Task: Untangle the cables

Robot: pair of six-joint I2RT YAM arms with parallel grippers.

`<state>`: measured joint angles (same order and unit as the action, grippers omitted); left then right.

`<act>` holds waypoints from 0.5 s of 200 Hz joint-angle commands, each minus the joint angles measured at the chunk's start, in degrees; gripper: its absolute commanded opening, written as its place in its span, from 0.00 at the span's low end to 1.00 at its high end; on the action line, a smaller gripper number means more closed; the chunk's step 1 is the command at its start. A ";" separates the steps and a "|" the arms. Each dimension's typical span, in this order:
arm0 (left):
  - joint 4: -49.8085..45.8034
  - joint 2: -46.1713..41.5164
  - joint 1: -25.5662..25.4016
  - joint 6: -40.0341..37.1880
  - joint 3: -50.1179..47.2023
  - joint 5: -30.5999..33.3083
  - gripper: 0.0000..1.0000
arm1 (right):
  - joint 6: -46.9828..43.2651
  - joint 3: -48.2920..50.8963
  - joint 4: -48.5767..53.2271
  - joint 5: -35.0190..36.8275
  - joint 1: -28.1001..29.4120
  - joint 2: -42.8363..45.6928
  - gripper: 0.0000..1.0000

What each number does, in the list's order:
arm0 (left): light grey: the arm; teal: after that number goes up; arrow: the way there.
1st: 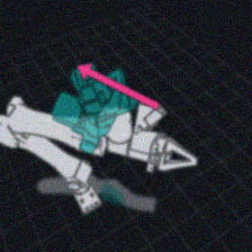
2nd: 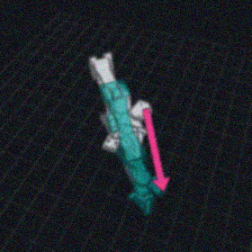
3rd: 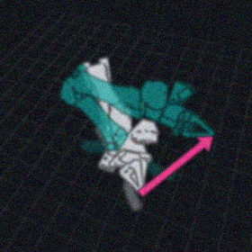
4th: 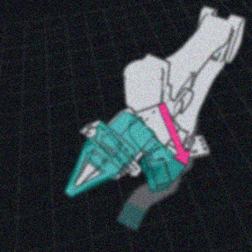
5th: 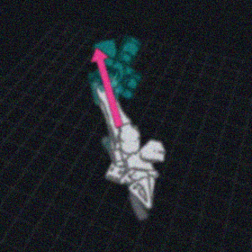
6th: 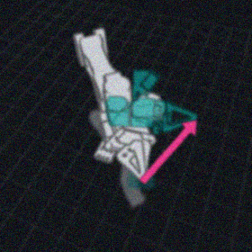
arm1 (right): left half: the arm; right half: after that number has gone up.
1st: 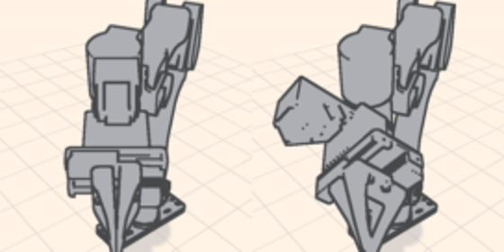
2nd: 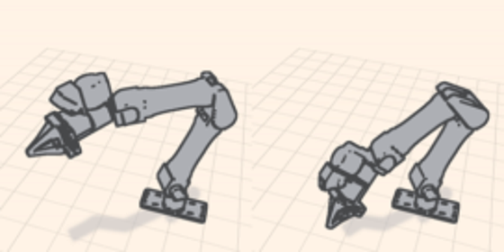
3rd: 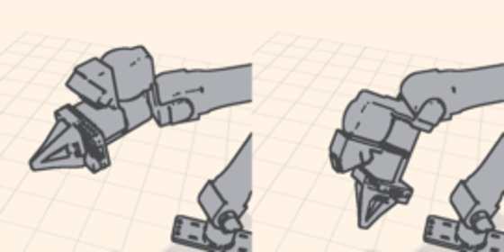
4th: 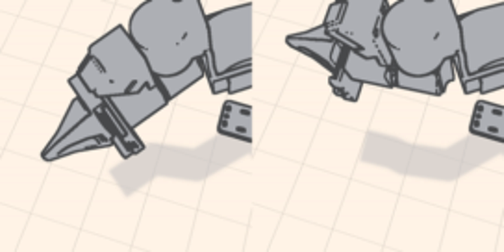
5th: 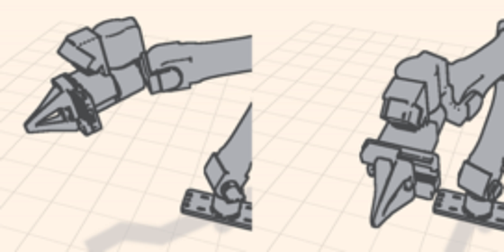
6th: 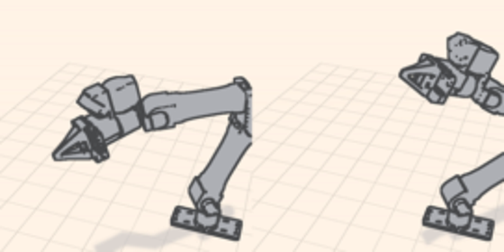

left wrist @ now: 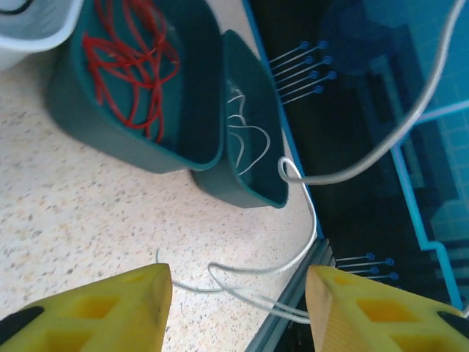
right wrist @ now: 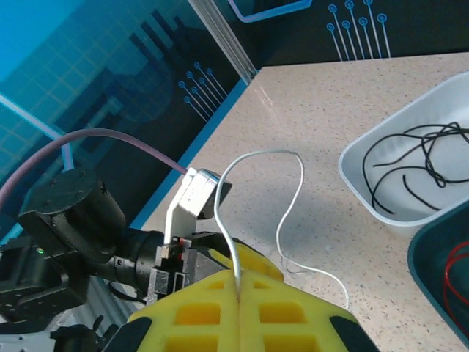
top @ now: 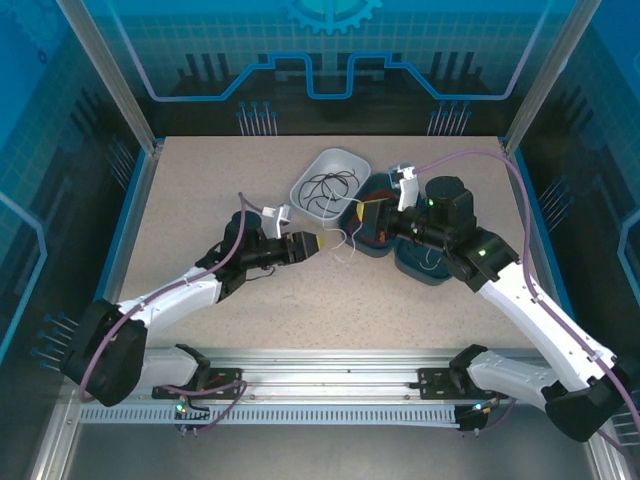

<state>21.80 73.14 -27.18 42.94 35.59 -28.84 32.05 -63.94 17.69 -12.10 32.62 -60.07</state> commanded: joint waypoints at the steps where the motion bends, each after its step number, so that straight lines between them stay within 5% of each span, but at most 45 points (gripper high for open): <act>1: 13.03 -0.06 -0.27 -2.16 -3.70 -5.17 0.51 | 3.97 -0.08 -4.16 -3.10 0.16 1.38 0.00; 100: 27.62 1.39 -0.31 -5.32 -8.69 -13.43 0.52 | 11.40 -0.61 -11.13 -10.26 -0.37 1.19 0.00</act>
<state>43.90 74.02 -27.18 39.88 27.88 -38.30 41.15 -63.94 10.59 -19.88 32.56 -59.57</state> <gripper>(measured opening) 0.521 0.062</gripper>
